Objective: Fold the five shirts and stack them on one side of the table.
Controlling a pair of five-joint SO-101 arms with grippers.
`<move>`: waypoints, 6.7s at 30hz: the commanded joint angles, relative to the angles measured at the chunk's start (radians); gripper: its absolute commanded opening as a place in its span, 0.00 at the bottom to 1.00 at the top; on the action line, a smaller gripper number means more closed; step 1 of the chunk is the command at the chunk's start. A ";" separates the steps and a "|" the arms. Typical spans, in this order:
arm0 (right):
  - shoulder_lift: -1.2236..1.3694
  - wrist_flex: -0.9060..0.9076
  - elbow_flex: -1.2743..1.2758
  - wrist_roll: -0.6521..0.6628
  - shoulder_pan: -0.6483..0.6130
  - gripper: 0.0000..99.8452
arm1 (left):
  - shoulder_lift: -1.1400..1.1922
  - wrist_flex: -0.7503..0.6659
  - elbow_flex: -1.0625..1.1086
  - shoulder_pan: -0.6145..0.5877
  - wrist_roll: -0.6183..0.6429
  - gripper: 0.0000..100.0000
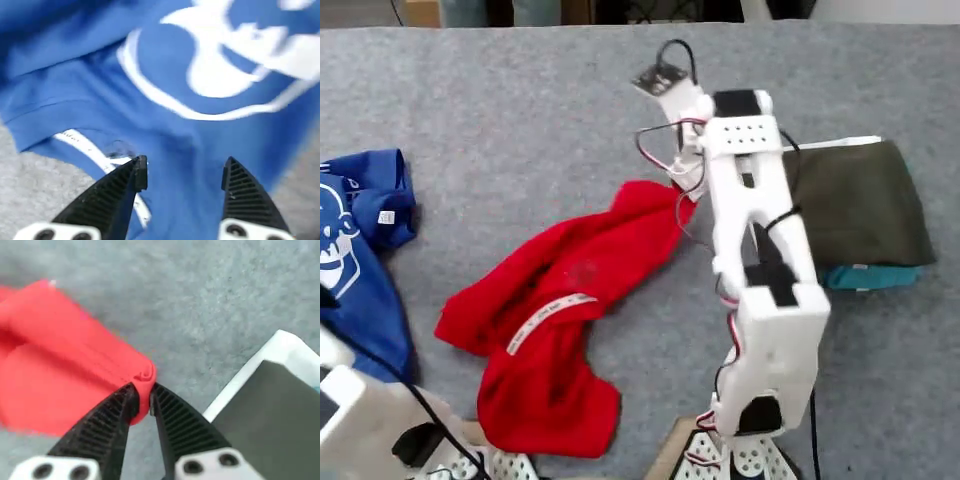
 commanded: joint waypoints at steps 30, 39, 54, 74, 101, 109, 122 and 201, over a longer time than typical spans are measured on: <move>0.231 -0.304 0.012 -0.080 -0.012 0.01 | -0.259 0.396 0.193 0.797 -0.901 0.26; 0.231 -0.322 0.012 -0.080 -0.012 0.01 | -0.258 0.347 0.239 0.889 -0.899 0.15; 0.246 -0.318 0.002 -0.080 -0.012 0.01 | -0.261 0.359 0.147 0.819 -0.842 0.15; 0.246 -0.316 0.002 -0.078 -0.014 0.01 | -0.020 0.278 0.047 0.765 -0.839 0.15; 0.246 -0.318 0.001 -0.078 -0.014 0.01 | 0.008 0.437 -0.002 0.837 -0.799 0.03; 0.246 -0.318 0.001 -0.078 -0.014 0.01 | 0.015 0.456 -0.300 0.737 -0.798 0.03; 0.246 -0.319 0.001 -0.078 -0.012 0.01 | 0.018 0.453 -0.733 0.598 -0.807 0.03; 0.246 -0.318 -0.001 -0.078 -0.012 0.01 | 0.666 0.333 -0.806 0.932 0.166 0.15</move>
